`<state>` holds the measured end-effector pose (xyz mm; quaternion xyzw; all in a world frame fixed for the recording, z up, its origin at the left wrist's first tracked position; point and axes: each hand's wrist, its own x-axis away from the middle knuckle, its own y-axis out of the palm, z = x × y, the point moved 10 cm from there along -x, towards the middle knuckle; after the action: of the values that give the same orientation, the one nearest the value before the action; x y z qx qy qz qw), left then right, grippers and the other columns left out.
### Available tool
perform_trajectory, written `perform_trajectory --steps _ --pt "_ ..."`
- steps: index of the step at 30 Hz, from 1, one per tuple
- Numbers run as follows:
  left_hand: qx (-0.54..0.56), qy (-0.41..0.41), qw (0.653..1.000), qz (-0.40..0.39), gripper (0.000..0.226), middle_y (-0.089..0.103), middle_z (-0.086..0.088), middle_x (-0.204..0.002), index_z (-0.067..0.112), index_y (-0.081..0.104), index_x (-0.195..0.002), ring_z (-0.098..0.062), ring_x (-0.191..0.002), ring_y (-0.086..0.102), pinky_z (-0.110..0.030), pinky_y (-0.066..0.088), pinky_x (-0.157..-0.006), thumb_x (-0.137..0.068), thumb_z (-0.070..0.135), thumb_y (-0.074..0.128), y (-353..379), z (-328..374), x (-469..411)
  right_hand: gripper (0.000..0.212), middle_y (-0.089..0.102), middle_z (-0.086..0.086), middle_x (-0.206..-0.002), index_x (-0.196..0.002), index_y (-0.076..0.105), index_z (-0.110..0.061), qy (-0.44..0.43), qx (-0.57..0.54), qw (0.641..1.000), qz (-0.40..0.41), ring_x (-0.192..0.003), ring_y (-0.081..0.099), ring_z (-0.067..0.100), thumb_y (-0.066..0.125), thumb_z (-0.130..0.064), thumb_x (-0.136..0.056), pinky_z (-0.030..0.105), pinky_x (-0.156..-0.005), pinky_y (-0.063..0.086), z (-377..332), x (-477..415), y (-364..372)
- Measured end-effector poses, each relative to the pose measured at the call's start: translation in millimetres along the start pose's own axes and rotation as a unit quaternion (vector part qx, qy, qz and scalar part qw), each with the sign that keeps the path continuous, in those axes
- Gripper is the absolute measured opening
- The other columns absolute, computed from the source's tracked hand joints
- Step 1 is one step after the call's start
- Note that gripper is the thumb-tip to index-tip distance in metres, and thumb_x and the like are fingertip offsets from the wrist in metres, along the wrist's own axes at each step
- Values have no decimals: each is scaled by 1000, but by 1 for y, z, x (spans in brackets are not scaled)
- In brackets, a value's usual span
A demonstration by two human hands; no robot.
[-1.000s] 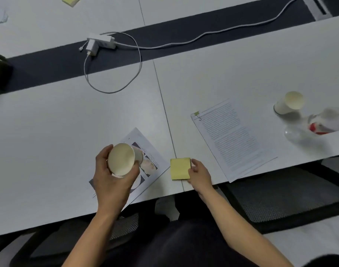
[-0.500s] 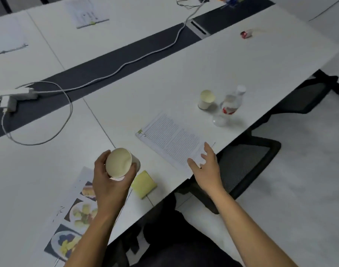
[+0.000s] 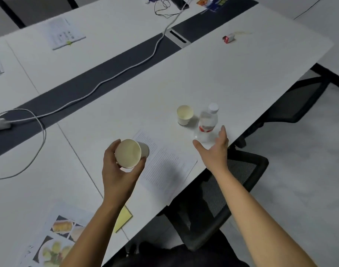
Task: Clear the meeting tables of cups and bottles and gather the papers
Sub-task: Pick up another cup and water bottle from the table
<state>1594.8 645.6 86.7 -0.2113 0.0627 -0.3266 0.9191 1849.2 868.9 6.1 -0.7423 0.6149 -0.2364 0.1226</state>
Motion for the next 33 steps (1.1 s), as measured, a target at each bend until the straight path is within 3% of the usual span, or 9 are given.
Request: perform_trajectory --steps 3,6,9,12,17,21,26,30,33 --pt "-18 -33 999 6 82 48 15 -137 30 41 -139 -13 -122 52 -39 52 -98 -70 40 85 39 7 -22 115 18 9 -161 -158 6 -19 -12 -10 1000 -12 -149 26 23 85 -37 -76 38 -115 33 -2 -51 8" --pt "-37 -39 998 -11 81 47 13 -138 26 41 -141 -6 -120 51 -38 51 -99 -74 28 86 87 23 -50 93 34 4 -158 -155 23 -15 -54 18 998 -30 -142 37 18 80 -30 -83 26 -104 38 -8 -95 7" --pt "-40 -31 998 -28 81 47 13 -140 26 41 -142 1 -122 49 -34 51 -98 -75 32 85 136 40 -82 86 39 2 -155 -153 28 -14 -65 28 997 -20 -140 41 18 78 -28 -85 17 -99 35 -4 -131 -8" --pt "-44 -28 998 -34 82 48 13 -141 25 41 -144 1 -124 49 -32 50 -98 -75 35 85 178 49 -108 87 40 3 -154 -153 28 -13 -63 32 997 -6 -140 41 19 78 -32 -84 30 -105 40 4 -153 -27" --pt "-112 -17 991 -75 83 47 16 -140 27 42 -142 -9 -128 47 -29 45 -96 -73 44 84 237 36 -136 86 43 -2 -152 -151 28 -21 -74 55 994 -50 -135 47 19 79 -36 -83 28 -97 43 11 -166 -34" --pt "-190 -50 970 -142 84 48 6 -140 24 45 -138 -19 -127 47 -33 43 -93 -67 45 86 271 -5 -141 87 45 -6 -151 -150 28 -26 -62 54 994 -73 -133 49 17 79 -40 -81 29 -97 45 17 -161 -38" --pt "-152 -107 974 -133 76 59 13 -119 27 44 -130 -17 -107 58 -31 47 -87 -68 42 85 275 -21 -124 88 46 -10 -148 -148 28 -31 -74 68 990 -98 -130 51 13 80 -41 -79 35 -98 51 21 -144 -41" --pt "-134 -144 970 -140 73 59 16 -116 32 44 -132 -16 -110 59 -32 47 -88 -70 41 82 252 -29 -75 87 50 -10 -143 -146 33 -31 -77 70 987 -123 -123 54 11 83 -39 -76 34 -94 53 19 -128 -39" --pt "-102 -174 978 -48 74 53 21 -120 31 46 -136 -10 -117 56 -27 43 -91 -72 37 84 199 -28 -33 86 55 -19 -130 -145 35 -33 -65 43 981 -175 -103 60 -6 85 -36 -74 25 -85 54 5 -113 -27"
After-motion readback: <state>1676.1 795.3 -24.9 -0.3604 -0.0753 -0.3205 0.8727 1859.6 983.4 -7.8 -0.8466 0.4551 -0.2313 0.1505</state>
